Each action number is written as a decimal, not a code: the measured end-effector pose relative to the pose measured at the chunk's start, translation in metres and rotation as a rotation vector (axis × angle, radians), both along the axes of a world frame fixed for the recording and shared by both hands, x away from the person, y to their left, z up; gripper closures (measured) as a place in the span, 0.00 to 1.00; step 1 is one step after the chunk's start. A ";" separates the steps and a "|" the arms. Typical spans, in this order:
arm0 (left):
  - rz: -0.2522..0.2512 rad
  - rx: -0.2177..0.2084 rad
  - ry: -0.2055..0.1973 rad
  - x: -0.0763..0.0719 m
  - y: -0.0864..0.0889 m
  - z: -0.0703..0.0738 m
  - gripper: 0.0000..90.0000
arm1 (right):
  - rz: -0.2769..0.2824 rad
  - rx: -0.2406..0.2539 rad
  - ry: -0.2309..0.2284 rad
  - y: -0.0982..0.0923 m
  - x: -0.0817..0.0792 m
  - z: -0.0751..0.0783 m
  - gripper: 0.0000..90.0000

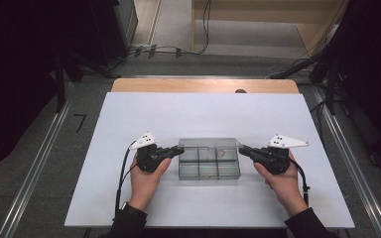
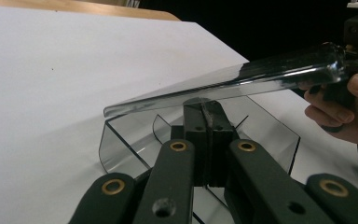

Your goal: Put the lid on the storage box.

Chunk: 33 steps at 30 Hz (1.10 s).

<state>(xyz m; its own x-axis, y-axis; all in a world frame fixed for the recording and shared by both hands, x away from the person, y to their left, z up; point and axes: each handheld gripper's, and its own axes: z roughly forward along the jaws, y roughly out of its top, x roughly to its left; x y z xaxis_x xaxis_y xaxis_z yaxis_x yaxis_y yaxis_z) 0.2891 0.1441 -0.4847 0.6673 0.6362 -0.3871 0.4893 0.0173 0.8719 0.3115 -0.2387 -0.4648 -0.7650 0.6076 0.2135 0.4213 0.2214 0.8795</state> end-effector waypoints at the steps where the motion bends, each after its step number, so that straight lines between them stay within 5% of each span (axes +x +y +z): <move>1: 0.001 -0.006 0.001 -0.001 0.000 -0.001 0.99 | 0.001 0.000 -0.004 0.000 -0.001 -0.001 0.98; 33: -0.005 -0.009 -0.003 -0.035 0.003 -0.012 0.99 | 0.019 -0.015 0.010 0.000 -0.022 -0.015 0.98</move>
